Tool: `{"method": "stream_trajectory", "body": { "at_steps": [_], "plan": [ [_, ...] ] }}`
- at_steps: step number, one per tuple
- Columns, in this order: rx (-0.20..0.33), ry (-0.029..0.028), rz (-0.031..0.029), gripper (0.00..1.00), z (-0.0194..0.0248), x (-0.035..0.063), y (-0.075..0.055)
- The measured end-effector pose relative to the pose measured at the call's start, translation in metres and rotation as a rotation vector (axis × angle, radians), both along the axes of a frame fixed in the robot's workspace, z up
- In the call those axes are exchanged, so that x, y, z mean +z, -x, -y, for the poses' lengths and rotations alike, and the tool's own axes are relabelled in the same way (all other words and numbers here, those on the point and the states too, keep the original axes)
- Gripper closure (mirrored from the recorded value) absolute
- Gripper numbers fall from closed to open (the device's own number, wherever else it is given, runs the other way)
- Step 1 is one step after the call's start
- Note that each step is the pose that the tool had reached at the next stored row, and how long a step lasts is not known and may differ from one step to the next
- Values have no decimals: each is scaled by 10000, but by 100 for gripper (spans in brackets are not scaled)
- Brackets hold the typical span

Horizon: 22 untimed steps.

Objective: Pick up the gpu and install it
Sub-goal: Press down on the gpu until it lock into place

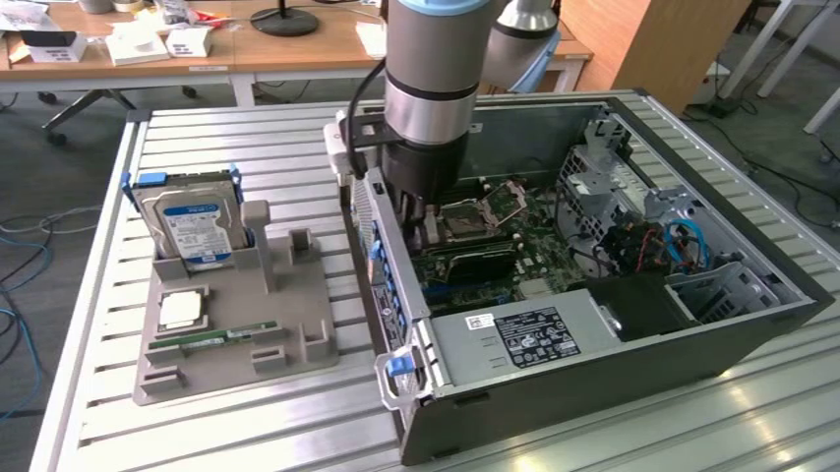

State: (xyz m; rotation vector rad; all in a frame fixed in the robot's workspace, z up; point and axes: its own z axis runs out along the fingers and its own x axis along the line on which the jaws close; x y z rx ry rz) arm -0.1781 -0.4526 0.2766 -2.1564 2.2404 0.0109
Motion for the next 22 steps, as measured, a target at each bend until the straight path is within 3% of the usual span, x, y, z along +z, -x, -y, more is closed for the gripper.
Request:
{"method": "stream_trajectory", "body": {
  "at_steps": [3,15,22],
  "plan": [
    [0,0,-94,89,0,17,-10],
    [-4,0,-110,89,0,44,-10],
    [-2,-4,-86,89,0,45,15]
  ]
}}
